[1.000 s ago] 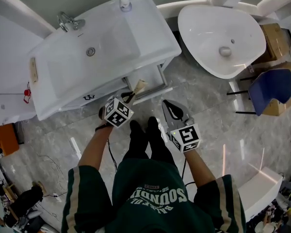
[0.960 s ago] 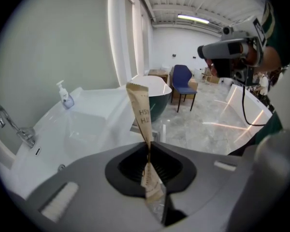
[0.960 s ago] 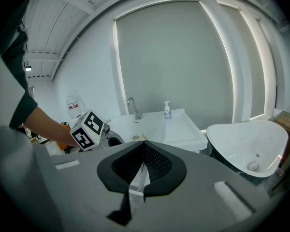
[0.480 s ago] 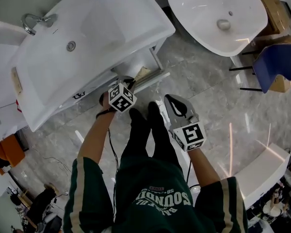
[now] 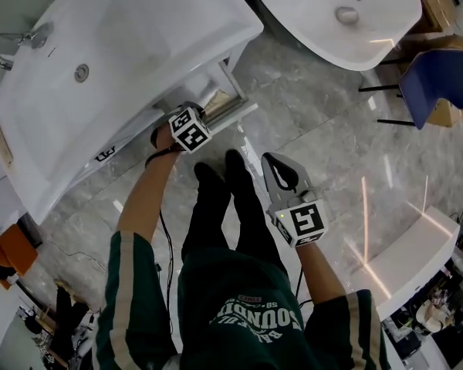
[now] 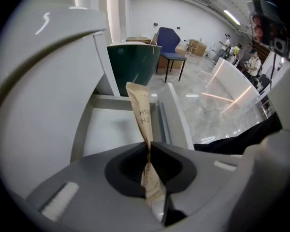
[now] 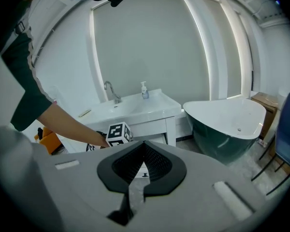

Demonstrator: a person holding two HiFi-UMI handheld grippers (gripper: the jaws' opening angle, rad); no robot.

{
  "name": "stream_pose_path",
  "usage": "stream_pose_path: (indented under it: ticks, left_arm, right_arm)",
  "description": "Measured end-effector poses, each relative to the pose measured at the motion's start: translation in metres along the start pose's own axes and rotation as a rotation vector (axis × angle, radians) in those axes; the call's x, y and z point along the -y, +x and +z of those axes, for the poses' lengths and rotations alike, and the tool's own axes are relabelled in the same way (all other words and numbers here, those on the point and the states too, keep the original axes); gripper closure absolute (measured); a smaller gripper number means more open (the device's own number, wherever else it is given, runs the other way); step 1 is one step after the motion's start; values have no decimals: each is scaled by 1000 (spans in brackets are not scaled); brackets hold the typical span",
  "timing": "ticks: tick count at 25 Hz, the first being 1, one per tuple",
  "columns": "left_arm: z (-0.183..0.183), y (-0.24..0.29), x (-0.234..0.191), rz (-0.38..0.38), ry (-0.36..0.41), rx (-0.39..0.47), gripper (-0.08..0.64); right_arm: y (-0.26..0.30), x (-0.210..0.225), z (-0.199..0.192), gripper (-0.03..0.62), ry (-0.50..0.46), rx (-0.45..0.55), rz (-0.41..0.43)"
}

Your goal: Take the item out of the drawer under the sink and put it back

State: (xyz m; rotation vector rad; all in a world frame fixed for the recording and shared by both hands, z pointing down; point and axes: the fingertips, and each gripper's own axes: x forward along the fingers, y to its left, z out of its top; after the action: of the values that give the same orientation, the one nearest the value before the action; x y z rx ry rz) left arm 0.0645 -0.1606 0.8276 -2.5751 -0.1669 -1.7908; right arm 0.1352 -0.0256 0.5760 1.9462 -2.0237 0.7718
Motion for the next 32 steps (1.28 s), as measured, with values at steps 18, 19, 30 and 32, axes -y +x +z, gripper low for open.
stream_pose_path:
  ticks: [18, 19, 30, 32]
  left_arm:
    - [-18, 102, -5, -131, 25, -192, 489]
    - [-16, 101, -5, -133, 22, -187, 489]
    - [22, 29, 11, -136, -40, -30, 488]
    - [29, -1, 19, -130, -62, 21, 488]
  right_arm:
    - [6, 36, -36, 591, 66, -44, -76]
    - [6, 36, -35, 591, 67, -42, -76]
    - [13, 21, -3, 591, 41, -22, -14]
    - [15, 13, 9, 591, 25, -10, 9]
